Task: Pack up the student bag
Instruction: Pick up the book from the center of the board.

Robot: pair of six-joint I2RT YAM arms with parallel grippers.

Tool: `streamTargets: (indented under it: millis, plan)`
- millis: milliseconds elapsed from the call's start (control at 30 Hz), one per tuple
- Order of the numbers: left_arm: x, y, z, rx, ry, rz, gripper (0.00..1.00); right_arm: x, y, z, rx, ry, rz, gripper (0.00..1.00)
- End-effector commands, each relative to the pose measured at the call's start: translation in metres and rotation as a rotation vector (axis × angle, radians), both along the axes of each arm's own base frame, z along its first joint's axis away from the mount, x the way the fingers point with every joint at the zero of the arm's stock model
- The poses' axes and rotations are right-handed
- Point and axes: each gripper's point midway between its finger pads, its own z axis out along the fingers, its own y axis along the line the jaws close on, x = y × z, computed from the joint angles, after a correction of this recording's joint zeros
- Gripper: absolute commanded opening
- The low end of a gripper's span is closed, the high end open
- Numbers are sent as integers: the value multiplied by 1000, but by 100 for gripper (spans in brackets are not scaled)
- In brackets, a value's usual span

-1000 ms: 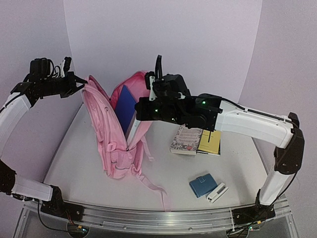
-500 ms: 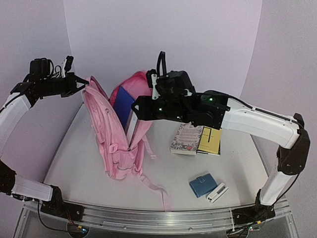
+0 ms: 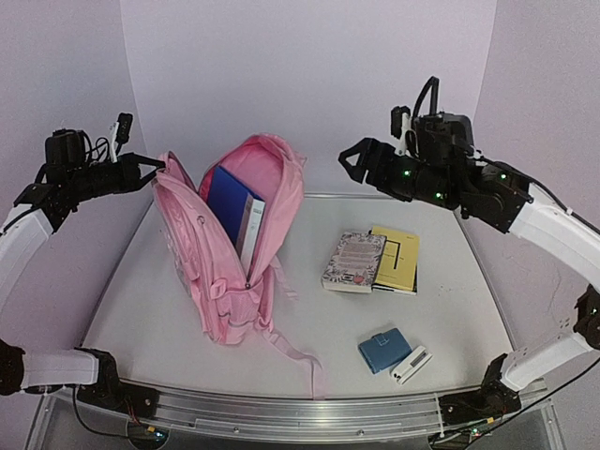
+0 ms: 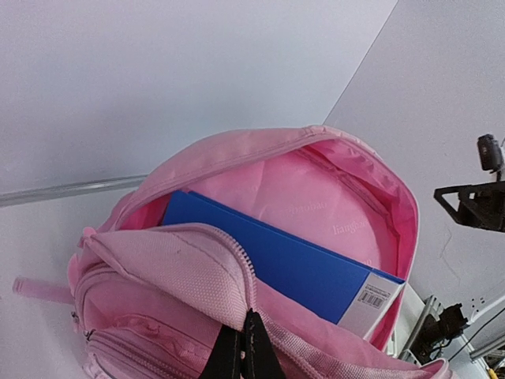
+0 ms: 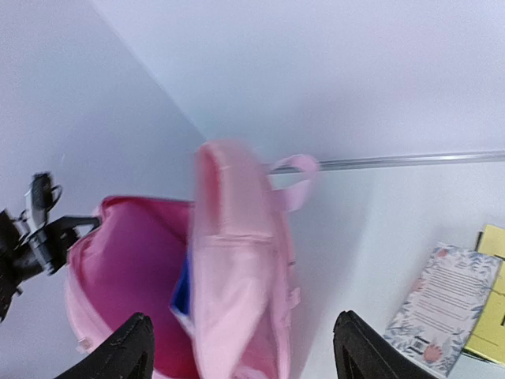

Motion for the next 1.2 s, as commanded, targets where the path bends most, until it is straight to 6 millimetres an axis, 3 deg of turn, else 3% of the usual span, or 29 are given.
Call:
streamTargets:
  millis: [0, 200, 467, 633, 833, 967, 1167]
  plan:
    - [-9, -3, -1, 28, -92, -34, 0, 22, -28, -72, -52, 164, -57, 82]
    - [-10, 2, -17, 43, -91, 2, 0, 48, -68, -171, -116, 365, -87, 84]
    - [-16, 3, -22, 47, -92, 3, 0, 81, -98, -254, 51, 500, -21, 86]
    - [-17, 7, -22, 67, -98, 24, 0, 111, -111, -286, 78, 527, 7, 82]
    - [-14, 5, -26, 63, -80, 17, 0, 139, -140, -320, 75, 573, -31, 80]
    - [-13, 4, -29, 58, -71, 10, 0, 151, -138, -328, 97, 568, 0, 77]
    - [-10, 3, -33, 54, -50, 0, 0, 165, -129, -349, 131, 590, 32, 64]
